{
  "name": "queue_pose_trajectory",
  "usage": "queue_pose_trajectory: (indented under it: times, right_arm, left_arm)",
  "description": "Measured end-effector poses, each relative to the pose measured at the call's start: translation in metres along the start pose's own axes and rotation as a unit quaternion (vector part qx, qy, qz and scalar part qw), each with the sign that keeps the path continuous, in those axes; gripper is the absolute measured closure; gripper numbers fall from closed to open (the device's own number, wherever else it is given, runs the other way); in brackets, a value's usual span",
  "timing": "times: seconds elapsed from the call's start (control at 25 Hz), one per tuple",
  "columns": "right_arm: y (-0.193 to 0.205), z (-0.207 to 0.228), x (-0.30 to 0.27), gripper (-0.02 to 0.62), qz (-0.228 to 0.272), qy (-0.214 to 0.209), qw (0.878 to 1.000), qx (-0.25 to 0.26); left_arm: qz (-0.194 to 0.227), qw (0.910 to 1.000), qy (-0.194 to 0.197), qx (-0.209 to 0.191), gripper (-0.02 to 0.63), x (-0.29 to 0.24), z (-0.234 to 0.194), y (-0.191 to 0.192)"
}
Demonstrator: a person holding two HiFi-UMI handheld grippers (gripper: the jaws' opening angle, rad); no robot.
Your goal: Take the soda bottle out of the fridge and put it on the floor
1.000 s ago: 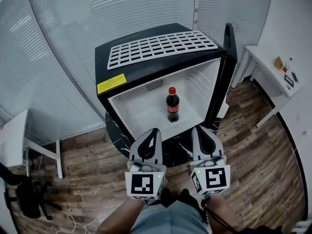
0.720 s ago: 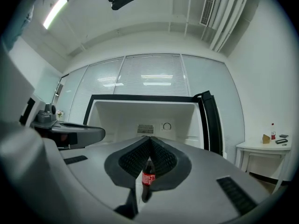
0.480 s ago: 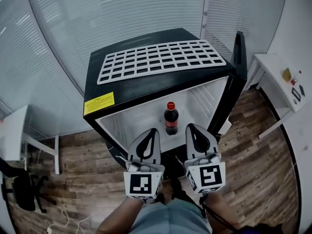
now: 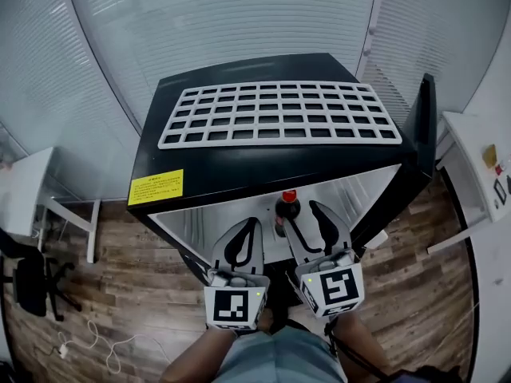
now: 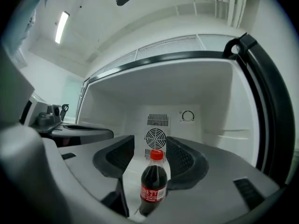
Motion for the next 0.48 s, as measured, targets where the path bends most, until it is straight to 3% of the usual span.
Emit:
queue_pose_trajectory:
  times: [0.48]
  right_arm:
    - [0.024,0.020,-0.058,0.359,-0.046,-0.047,0.998,0.016]
  left_arm:
    - [-0.031,0.9979,-0.056,0.000,0.589,-0.025,-0.015,0.029]
Point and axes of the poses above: the fingertips, and each gripper's own axes: x backward along the fingers, z to its right, y out of its underside, the point moved 1 cm from there along x, backward along the fingers, and after that the axes turned 13 degrees about -x, right-handed, at the moved point
